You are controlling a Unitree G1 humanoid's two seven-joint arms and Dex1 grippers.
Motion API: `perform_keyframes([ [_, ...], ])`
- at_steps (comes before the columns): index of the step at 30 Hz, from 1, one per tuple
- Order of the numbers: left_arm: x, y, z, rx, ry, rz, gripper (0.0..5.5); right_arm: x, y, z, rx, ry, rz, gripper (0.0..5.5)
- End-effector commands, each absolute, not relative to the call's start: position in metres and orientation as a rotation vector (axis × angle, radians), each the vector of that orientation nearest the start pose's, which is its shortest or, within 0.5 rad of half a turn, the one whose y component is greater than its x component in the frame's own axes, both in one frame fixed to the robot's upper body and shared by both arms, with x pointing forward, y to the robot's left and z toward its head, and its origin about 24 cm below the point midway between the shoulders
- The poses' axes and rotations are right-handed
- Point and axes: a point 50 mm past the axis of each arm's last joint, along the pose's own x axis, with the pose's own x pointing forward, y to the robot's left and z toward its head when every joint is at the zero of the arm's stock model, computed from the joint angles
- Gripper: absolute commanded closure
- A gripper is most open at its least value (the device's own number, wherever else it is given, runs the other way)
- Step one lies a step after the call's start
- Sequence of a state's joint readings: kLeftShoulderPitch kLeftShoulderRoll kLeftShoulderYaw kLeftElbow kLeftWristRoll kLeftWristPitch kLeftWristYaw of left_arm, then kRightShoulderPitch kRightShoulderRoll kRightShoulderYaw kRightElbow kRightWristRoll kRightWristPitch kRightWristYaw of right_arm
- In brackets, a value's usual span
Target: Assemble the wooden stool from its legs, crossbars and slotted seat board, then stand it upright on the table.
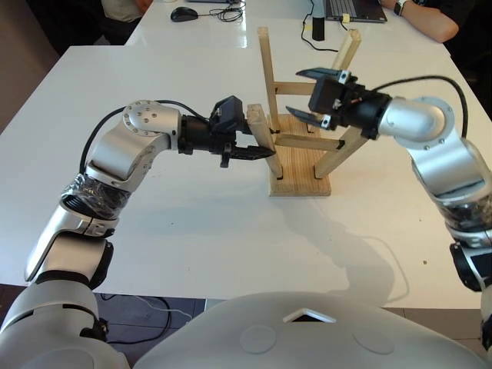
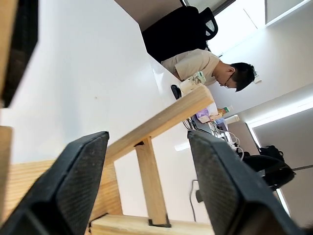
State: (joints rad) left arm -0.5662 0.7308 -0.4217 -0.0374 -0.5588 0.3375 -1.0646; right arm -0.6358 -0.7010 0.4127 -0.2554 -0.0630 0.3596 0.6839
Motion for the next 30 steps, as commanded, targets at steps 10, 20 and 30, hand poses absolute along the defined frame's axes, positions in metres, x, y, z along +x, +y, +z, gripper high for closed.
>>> perform_keyframes([
  [10,0.252,0.147,0.047,0.304,0.72,-1.402,3.48,0.305,-0.092,0.148,-1.152,0.025,0.995,2.55],
  [20,0.256,0.148,0.048,0.303,0.709,-1.365,3.48,0.289,-0.103,0.124,-1.191,0.128,1.088,2.55],
  [30,0.266,0.144,0.047,0.341,0.707,-1.339,3.48,0.281,-0.102,0.119,-1.181,0.147,1.152,2.55],
])
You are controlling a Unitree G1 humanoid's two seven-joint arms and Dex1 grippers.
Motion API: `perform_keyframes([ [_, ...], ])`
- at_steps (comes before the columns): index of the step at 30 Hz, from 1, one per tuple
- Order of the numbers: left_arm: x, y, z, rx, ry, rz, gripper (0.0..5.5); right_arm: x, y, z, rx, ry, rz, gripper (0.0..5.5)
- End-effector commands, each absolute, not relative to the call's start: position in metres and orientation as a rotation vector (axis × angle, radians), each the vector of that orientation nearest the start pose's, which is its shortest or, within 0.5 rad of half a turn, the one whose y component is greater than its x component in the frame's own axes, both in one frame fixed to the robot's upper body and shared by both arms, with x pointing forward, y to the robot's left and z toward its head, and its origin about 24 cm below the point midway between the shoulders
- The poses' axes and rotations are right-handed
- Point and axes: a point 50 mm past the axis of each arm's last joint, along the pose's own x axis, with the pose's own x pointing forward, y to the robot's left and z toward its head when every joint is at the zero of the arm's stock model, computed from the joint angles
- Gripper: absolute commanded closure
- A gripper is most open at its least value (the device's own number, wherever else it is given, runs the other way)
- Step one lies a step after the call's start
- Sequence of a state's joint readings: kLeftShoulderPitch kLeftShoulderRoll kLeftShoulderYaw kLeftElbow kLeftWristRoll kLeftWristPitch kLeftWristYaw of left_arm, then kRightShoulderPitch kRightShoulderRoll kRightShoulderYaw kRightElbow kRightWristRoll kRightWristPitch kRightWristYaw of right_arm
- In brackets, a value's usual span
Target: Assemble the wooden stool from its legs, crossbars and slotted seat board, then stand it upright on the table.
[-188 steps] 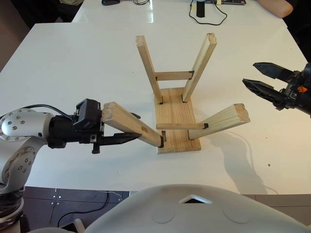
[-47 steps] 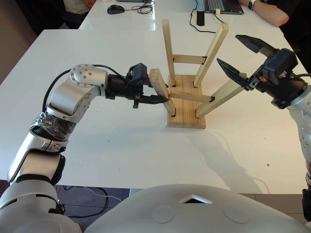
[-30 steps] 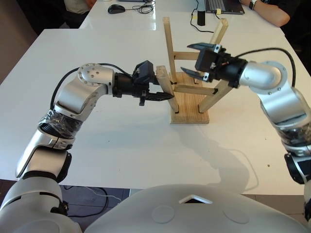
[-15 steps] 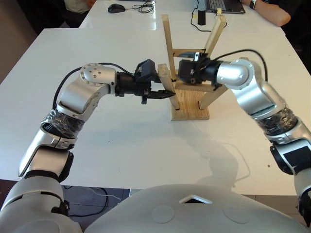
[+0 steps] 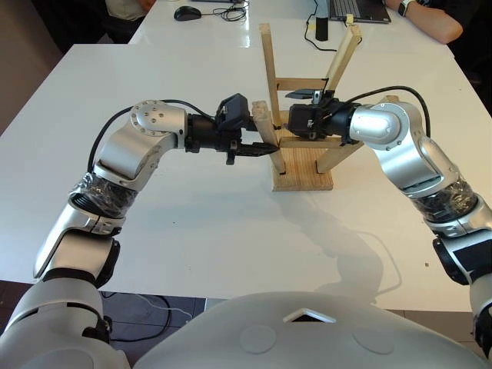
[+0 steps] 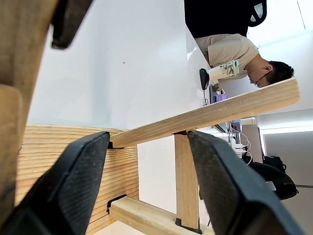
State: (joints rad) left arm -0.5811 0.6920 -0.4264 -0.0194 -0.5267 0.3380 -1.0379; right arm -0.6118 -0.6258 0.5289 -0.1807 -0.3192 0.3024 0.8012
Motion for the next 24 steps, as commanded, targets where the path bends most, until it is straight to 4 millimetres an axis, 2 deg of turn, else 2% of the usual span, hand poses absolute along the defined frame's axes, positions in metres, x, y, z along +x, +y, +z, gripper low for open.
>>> perform_keyframes([
  [1,0.267,0.143,0.046,0.345,0.707,-1.338,3.48,0.279,-0.102,0.118,-1.18,0.15,1.16,2.55],
  [14,0.272,0.139,0.044,0.387,0.695,-1.322,3.48,0.262,-0.101,0.115,-1.156,0.175,1.29,2.55],
  [24,0.268,0.121,0.041,0.528,0.665,-1.392,3.48,0.261,-0.096,0.116,-1.132,0.16,1.293,2.55],
])
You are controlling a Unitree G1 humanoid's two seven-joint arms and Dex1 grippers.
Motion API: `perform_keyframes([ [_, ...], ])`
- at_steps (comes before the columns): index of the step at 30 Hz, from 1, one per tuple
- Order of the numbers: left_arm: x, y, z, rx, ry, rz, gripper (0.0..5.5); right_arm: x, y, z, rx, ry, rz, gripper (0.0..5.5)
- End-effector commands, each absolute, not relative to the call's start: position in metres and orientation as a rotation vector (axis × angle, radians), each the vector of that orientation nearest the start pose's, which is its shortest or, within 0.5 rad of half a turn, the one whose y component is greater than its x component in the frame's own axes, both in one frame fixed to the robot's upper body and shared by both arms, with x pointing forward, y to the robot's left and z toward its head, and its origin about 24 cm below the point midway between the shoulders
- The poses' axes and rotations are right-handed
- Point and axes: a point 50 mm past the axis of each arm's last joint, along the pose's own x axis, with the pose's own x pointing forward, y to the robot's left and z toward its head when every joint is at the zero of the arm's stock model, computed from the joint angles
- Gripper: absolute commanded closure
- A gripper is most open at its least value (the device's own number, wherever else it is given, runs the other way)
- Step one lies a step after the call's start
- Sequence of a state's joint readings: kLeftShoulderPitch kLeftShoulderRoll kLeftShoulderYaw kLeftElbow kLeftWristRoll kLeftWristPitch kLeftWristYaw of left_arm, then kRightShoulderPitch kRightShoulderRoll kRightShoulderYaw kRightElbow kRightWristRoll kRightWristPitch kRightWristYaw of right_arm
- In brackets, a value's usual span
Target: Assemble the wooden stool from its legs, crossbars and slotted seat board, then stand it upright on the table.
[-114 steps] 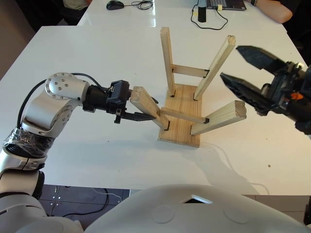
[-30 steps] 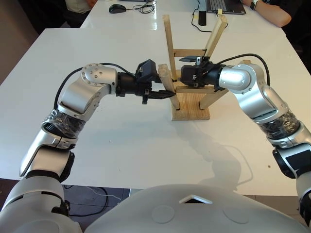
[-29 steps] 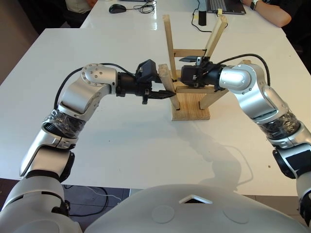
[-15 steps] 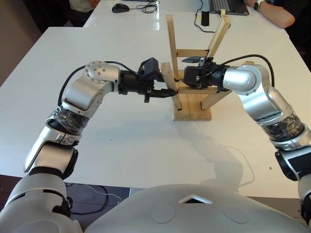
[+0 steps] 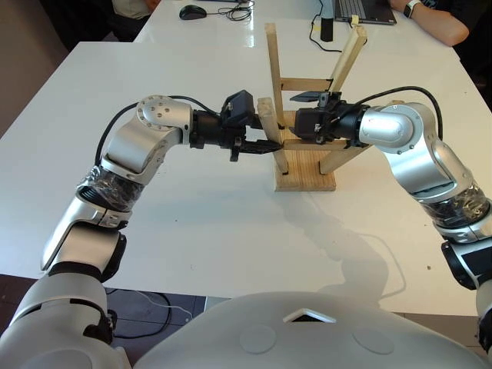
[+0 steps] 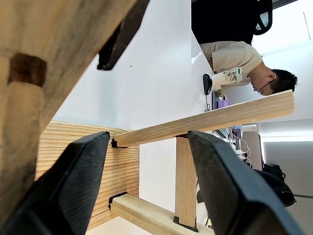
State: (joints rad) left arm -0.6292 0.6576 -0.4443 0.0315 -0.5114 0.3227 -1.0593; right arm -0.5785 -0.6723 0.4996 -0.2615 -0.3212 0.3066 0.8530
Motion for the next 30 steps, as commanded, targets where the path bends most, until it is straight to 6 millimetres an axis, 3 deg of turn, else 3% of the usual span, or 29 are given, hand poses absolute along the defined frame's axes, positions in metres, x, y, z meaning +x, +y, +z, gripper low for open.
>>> perform_keyframes([
  [1,0.268,0.121,0.04,0.534,0.665,-1.396,3.48,0.26,-0.096,0.115,-1.13,0.162,1.294,2.55],
  [10,0.268,0.117,0.035,0.57,0.684,-1.423,3.48,0.252,-0.092,0.113,-1.092,0.166,1.332,2.55],
  [13,0.268,0.118,0.033,0.575,0.694,-1.421,3.48,0.251,-0.087,0.121,-1.019,0.129,1.334,2.55],
  [17,0.265,0.122,0.03,0.572,0.709,-1.423,3.48,0.263,-0.075,0.165,-0.732,-0.067,1.215,2.55],
  [22,0.264,0.125,0.03,0.573,0.718,-1.424,3.48,0.26,-0.078,0.216,-0.417,-0.296,1.141,2.55],
  [27,0.265,0.127,0.031,0.582,0.721,-1.429,3.48,0.271,-0.112,0.26,-0.249,-0.458,0.857,2.55],
  [30,0.267,0.13,0.033,0.589,0.725,-1.426,3.48,0.269,-0.132,0.268,-0.174,-0.485,0.754,2.55],
])
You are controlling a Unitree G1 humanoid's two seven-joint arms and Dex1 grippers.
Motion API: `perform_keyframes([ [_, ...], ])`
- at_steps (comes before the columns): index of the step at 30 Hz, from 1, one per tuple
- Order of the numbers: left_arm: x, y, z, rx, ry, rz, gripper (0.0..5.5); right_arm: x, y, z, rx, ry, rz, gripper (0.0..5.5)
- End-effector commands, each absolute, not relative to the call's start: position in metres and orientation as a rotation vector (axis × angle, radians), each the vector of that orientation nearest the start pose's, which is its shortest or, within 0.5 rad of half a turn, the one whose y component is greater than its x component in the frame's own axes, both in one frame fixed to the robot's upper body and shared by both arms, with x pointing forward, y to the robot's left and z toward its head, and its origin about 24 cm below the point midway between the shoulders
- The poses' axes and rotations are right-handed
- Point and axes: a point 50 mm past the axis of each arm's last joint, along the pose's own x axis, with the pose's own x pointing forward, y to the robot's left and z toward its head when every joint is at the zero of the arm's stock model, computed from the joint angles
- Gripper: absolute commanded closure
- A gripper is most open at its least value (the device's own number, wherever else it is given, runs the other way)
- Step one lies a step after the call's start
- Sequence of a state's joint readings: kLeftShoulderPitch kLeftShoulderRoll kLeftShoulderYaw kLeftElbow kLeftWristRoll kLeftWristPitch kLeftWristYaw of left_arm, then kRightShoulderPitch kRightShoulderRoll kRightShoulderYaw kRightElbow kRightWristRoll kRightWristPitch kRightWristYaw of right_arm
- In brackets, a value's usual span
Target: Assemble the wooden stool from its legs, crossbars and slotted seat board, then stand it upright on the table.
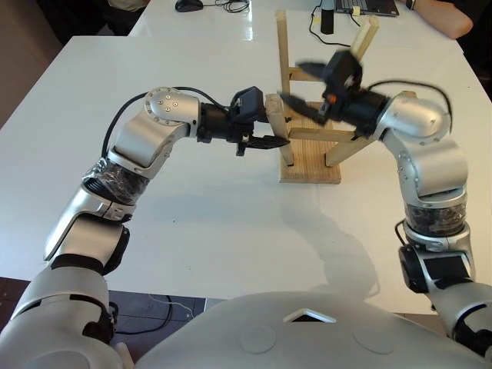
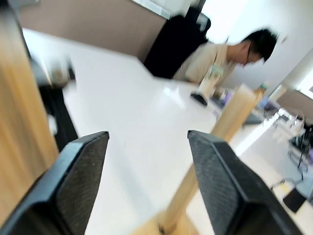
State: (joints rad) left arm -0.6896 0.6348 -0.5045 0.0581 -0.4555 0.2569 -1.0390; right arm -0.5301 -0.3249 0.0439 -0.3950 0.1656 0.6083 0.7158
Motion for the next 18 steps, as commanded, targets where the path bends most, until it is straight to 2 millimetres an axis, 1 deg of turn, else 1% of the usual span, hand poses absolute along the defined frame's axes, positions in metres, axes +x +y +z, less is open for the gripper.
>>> perform_keyframes([
  [1,0.267,0.131,0.033,0.59,0.727,-1.424,3.48,0.268,-0.135,0.266,-0.161,-0.481,0.742,2.55],
  [2,0.267,0.133,0.033,0.591,0.729,-1.422,3.48,0.268,-0.136,0.266,-0.16,-0.48,0.734,2.55],
  [4,0.268,0.134,0.033,0.594,0.732,-1.419,3.48,0.263,-0.143,0.274,-0.145,-0.53,0.692,2.55],
  [5,0.269,0.134,0.034,0.595,0.732,-1.419,3.48,0.261,-0.152,0.28,-0.143,-0.565,0.642,2.55],
  [6,0.269,0.134,0.034,0.593,0.733,-1.417,3.48,0.259,-0.165,0.287,-0.145,-0.597,0.566,2.55],
  [7,0.269,0.135,0.035,0.585,0.734,-1.417,3.48,0.26,-0.186,0.292,-0.155,-0.609,0.447,2.55],
  [8,0.269,0.135,0.036,0.577,0.735,-1.416,3.48,0.263,-0.206,0.293,-0.196,-0.601,0.329,2.55],
  [9,0.269,0.136,0.037,0.573,0.736,-1.416,3.48,0.267,-0.224,0.287,-0.241,-0.566,0.244,2.55],
  [10,0.268,0.138,0.038,0.568,0.738,-1.416,3.48,0.273,-0.239,0.276,-0.282,-0.511,0.184,2.55],
  [12,0.268,0.14,0.041,0.556,0.739,-1.421,3.48,0.283,-0.255,0.253,-0.345,-0.418,0.133,2.55],
  [15,0.265,0.143,0.048,0.533,0.743,-1.441,3.48,0.291,-0.263,0.224,-0.373,-0.331,0.132,2.55],
  [17,0.263,0.148,0.053,0.523,0.753,-1.453,3.48,0.29,-0.261,0.2,-0.396,-0.262,0.158,2.55],
  [18,0.262,0.152,0.055,0.524,0.76,-1.457,3.48,0.287,-0.255,0.185,-0.41,-0.217,0.204,2.55],
])
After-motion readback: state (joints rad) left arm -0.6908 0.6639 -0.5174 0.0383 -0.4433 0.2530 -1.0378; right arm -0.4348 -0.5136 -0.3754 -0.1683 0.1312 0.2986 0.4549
